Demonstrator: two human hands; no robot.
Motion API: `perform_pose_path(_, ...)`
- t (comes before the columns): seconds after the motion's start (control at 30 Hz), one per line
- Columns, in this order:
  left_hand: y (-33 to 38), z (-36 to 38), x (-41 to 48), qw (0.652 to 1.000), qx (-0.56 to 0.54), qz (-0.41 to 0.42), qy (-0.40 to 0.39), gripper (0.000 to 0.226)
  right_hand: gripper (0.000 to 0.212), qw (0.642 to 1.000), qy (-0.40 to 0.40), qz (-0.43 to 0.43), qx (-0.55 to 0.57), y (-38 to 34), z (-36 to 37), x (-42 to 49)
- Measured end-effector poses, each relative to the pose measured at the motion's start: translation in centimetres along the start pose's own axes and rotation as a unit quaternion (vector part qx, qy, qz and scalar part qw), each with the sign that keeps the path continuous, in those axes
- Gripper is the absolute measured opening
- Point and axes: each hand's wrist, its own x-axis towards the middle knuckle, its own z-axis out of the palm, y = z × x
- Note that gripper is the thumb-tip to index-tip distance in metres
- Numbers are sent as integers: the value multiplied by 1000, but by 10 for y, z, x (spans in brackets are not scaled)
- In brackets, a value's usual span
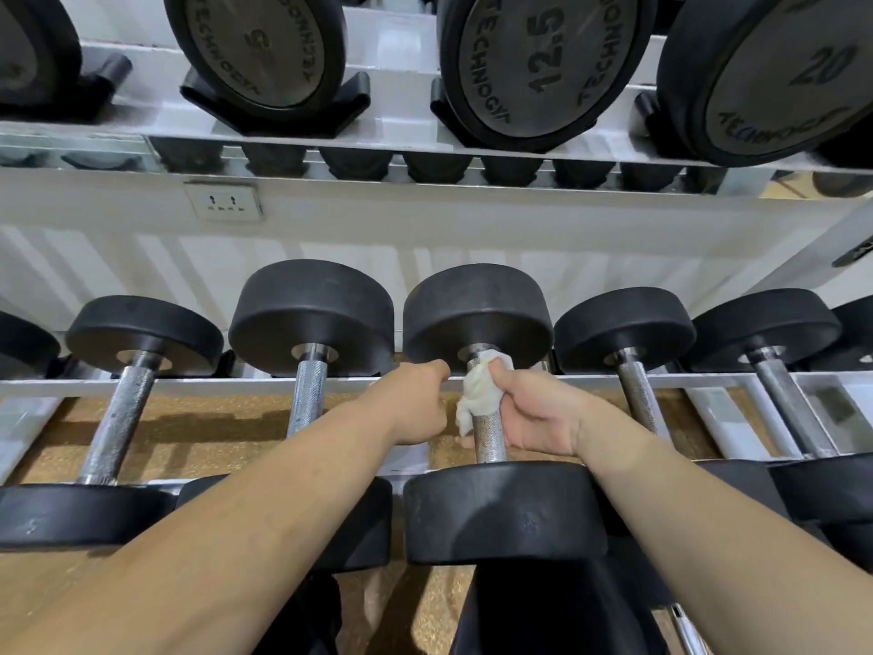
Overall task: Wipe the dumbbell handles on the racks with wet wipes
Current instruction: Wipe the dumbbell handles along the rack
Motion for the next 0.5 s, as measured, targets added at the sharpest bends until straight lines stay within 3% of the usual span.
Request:
perform_pose_path(0.1,0,0,0,1000,3,-2,-3,41,37,999,-31,32,-22,10,-2,-13)
perform_pose_path(0.17,-1,0,-1,1000,2,-7,-6,40,28,988,-30,25,-147,10,-6,-21)
perform_pose_path(0.27,-1,0,-2,1000,-1,-11,-16,40,28,944,-10,73,-321,7,-6,-34)
perform_pose_path(0.37,-1,-1,-4,1000,3,-19,-13,41,29,944,32,77,-319,4,-5,-39)
perform_pose_path(0.5,-1,1,-6,1000,-17,-18,-5,48,28,974,151,-24,-170,0,-10,-41)
